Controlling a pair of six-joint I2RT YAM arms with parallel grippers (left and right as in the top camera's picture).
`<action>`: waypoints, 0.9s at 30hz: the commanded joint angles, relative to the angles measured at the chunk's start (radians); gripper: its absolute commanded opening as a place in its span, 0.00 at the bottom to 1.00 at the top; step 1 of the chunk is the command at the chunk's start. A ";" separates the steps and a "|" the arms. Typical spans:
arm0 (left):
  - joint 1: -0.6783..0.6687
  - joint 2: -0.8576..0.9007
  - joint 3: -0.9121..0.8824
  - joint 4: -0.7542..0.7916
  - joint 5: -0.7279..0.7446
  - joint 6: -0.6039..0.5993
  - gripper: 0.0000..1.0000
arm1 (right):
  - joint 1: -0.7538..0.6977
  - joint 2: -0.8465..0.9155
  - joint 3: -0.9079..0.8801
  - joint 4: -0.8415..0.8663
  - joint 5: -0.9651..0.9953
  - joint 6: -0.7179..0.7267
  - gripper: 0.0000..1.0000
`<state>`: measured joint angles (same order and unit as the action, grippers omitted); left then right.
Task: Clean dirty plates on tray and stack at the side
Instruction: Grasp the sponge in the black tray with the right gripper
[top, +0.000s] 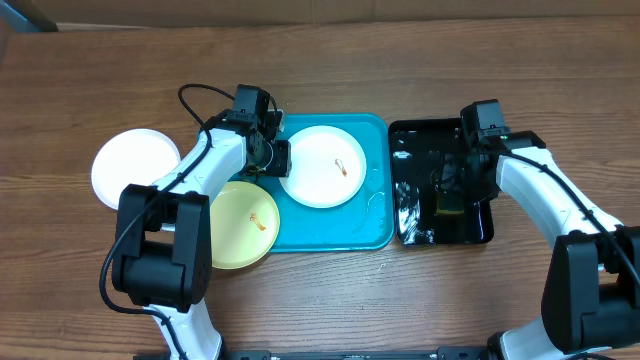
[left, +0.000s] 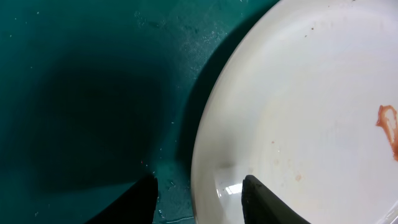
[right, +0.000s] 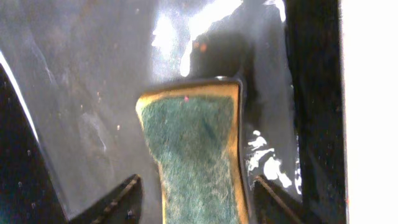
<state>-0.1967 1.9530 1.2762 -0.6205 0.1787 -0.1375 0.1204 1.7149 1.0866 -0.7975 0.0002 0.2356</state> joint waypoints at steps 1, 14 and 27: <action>-0.007 0.009 0.014 0.004 -0.006 0.011 0.45 | 0.004 -0.003 -0.058 0.047 0.014 0.001 0.52; -0.007 0.011 -0.008 0.036 -0.002 0.010 0.33 | 0.004 -0.003 -0.105 0.112 -0.091 0.000 0.33; -0.034 0.011 -0.012 0.065 -0.002 0.011 0.35 | 0.004 -0.003 -0.150 0.171 -0.092 0.000 0.53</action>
<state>-0.2073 1.9530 1.2739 -0.5644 0.1787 -0.1310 0.1204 1.7149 0.9417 -0.6399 -0.0818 0.2352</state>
